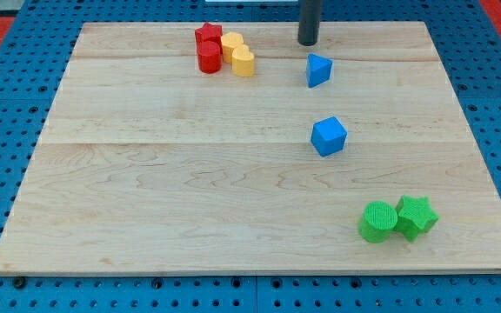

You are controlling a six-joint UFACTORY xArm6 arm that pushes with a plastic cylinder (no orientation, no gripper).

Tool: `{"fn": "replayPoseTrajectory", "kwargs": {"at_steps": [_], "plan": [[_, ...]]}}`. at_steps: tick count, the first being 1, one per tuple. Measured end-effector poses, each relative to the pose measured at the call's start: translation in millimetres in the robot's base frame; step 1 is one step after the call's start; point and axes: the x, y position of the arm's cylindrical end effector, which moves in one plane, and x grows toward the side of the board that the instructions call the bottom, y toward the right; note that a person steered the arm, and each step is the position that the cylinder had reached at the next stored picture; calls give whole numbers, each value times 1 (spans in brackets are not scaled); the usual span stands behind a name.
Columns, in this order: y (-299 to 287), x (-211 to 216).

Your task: Move the blue blocks at the top of the green circle

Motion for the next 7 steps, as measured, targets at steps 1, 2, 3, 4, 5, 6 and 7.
{"fn": "replayPoseTrajectory", "kwargs": {"at_steps": [1, 2, 3, 4, 5, 6, 7], "plan": [[17, 0], [30, 0], [32, 0], [43, 0], [50, 0], [56, 0], [57, 3]]}}
